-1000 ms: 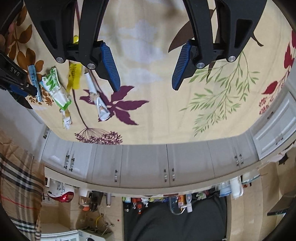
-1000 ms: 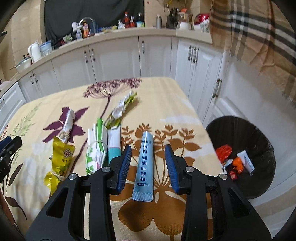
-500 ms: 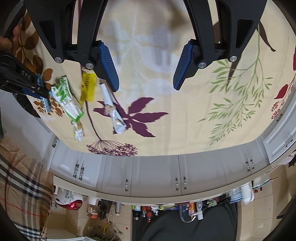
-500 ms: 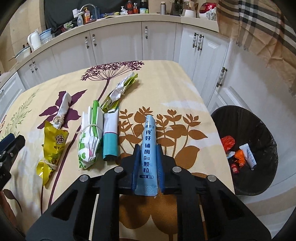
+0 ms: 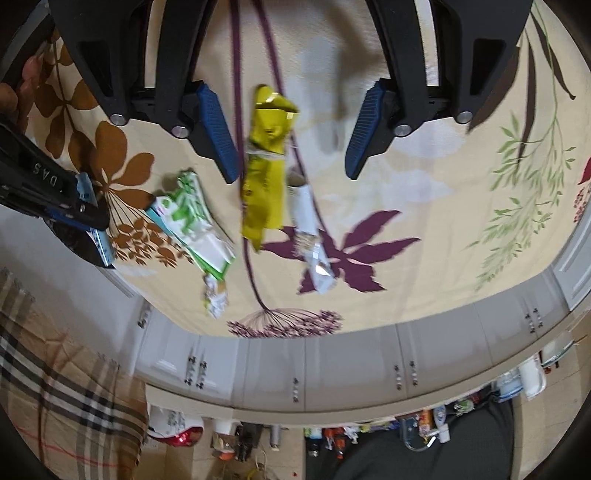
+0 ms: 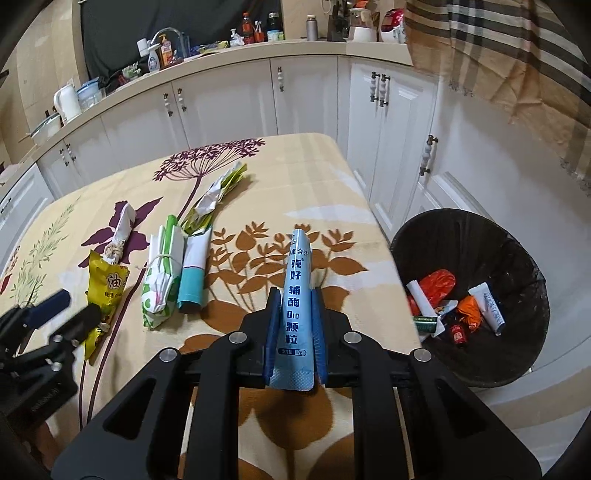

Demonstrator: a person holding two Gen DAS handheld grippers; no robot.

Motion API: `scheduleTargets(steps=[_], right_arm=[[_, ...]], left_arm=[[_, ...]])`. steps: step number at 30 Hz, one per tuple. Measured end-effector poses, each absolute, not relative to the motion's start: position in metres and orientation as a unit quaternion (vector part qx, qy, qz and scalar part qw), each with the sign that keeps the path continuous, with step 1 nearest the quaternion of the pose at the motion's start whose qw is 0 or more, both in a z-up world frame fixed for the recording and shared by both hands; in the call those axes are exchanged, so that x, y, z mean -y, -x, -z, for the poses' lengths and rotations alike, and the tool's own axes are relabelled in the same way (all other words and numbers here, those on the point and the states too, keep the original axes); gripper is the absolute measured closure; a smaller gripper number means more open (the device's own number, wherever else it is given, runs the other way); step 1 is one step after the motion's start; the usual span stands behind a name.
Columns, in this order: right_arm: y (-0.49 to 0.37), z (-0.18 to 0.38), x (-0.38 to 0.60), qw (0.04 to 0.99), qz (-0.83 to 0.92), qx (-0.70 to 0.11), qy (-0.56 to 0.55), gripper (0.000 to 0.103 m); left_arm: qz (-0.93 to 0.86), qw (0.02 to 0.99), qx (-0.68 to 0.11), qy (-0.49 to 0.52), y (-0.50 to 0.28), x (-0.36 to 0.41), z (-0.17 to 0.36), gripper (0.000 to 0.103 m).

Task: Collect trash
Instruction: 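Grasp the blue printed tube with the right tool while the left tool grasps the yellow wrapper, then carry the blue tube and yellow wrapper over the bin and release both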

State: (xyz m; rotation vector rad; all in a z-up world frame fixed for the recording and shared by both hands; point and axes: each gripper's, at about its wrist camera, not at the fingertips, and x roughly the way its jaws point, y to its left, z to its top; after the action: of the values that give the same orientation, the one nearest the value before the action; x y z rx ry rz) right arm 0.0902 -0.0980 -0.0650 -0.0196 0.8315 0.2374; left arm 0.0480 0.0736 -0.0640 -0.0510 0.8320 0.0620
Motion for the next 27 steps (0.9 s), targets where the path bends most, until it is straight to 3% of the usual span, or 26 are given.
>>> scheduleTargets(steps=[6,27], right_arm=[[-0.089,0.063,0.108,0.909,-0.120,-0.398,-0.002,0.086],[-0.057,0.033,0.123,0.938,-0.121,-0.325,-0.002,0.086]], left_arm=[[-0.022,0.903,-0.428,0.008,-0.056,-0.063,0.072,0.078],[-0.023,0.949,-0.315,0.009,-0.021,-0.055,0.026,0.078]])
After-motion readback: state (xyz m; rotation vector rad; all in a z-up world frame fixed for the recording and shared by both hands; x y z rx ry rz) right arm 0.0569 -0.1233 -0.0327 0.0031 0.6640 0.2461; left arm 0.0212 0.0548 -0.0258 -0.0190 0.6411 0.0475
